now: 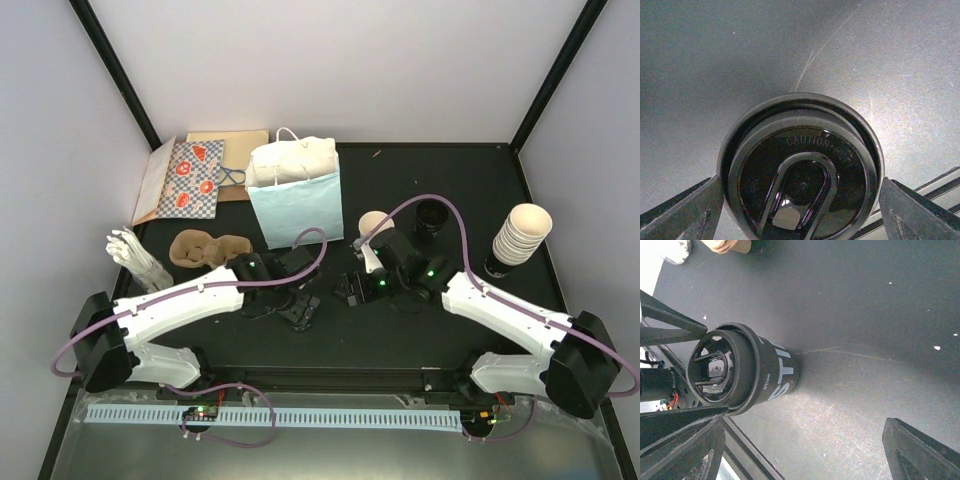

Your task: Pack the takeout coffee

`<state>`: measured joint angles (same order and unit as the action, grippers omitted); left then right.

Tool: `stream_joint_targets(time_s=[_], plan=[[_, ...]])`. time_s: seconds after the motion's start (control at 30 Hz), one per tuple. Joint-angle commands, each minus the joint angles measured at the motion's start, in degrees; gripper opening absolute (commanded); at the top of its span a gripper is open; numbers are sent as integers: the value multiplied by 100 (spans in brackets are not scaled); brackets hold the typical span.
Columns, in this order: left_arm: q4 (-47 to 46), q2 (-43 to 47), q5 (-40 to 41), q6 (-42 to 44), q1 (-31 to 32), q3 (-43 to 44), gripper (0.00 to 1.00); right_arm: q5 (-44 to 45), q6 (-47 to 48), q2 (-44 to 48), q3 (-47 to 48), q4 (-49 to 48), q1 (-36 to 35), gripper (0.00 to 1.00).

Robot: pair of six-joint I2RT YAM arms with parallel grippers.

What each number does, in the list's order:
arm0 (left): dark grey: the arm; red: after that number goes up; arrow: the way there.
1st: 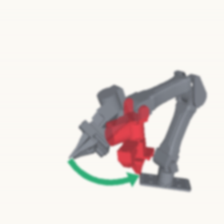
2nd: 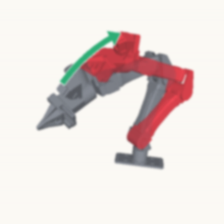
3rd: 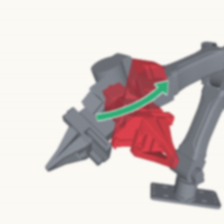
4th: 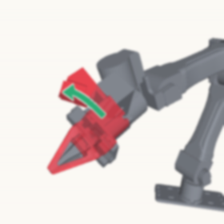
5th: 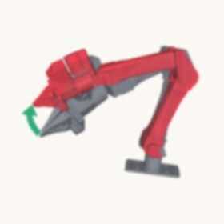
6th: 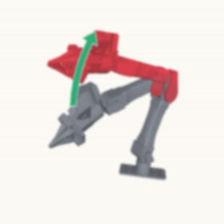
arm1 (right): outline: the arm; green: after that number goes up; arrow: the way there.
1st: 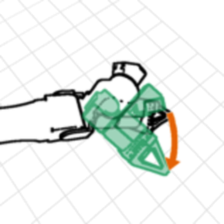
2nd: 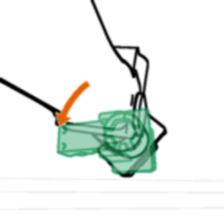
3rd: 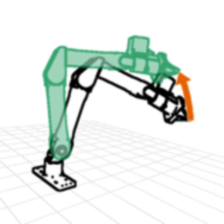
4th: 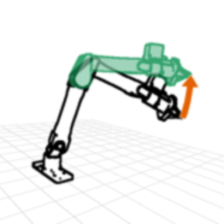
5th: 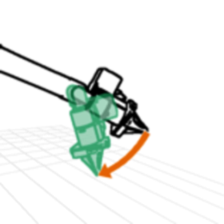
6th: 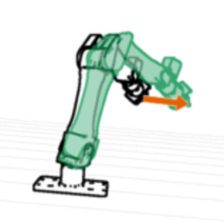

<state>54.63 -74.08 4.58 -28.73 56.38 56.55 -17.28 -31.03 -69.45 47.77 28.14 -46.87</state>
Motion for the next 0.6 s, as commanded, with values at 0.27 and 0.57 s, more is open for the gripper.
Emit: stream_joint_targets(time_s=[0.27,0.57], plan=[[223,-323,368,-132,222,328,79,-93,-158,35,-180,-309,82,88],[243,-355,398,-127,259,322,68,-212,-154,-85,-189,-399,90,88]])
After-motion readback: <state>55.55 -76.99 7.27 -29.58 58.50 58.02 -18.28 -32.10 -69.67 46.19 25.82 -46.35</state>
